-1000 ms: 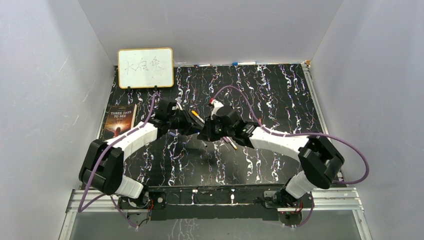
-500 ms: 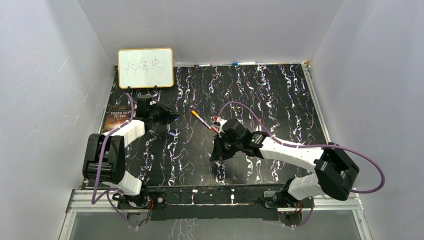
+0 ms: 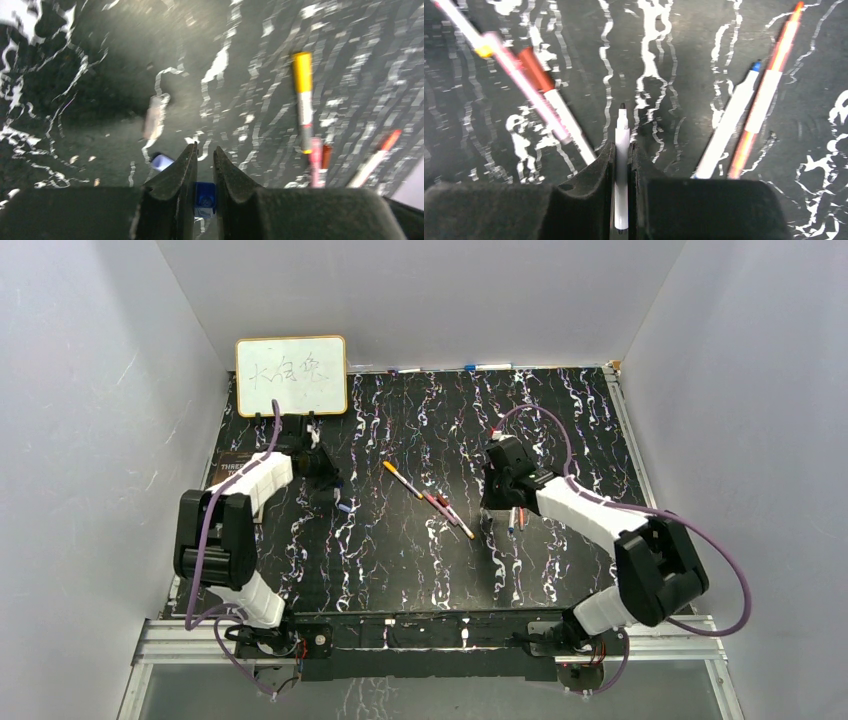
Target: Open the pen caps
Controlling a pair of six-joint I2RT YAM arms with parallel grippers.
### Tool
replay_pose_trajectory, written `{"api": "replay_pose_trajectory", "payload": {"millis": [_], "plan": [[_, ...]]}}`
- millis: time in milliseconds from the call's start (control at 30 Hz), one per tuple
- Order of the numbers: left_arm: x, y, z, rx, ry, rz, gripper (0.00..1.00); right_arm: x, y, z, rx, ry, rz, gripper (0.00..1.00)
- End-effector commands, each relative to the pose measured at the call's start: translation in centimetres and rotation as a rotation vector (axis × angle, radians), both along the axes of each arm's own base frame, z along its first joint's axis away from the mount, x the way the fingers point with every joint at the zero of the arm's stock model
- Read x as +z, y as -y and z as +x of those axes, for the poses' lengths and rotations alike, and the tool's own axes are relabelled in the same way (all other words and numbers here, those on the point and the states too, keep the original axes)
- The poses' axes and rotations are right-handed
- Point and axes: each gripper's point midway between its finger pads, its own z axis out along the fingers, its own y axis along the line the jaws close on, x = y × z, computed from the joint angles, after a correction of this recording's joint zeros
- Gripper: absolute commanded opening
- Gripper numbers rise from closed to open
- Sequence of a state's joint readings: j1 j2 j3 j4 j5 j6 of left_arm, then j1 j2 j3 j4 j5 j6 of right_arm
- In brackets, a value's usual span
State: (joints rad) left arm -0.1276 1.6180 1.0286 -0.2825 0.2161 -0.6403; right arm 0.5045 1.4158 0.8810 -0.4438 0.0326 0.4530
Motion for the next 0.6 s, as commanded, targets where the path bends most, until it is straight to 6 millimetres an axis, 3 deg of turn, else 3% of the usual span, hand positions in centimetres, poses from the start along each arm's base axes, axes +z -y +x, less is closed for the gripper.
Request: {"api": "replay_pose_trajectory", "payload": {"millis": [0,200,400,567], "plan": [[-3.7,-1.6,-3.5,-0.033,-0.13,0.099,0.12,-0.2,2.4,2.9,-0.067,0.06,-0.112,0.0],[-5.5,-2.2,-4.1,-0.032,-0.172,0.134,0.14,-2.6,4.5,3.5,-0.104,0.022,-0.188,0.0],[-5.8,-2.4,-4.3,-0.029,-0.173,0.14,0.27,-3.5,5.1,3.1,-0.098,0.007,-0.205,0.31],[-3.8,-2.2,-3.8,-0.032,-0.139,0.133,0.4,-2.8,5.3,3.0,-0.09,0.019,-0.205,0.4]]}}
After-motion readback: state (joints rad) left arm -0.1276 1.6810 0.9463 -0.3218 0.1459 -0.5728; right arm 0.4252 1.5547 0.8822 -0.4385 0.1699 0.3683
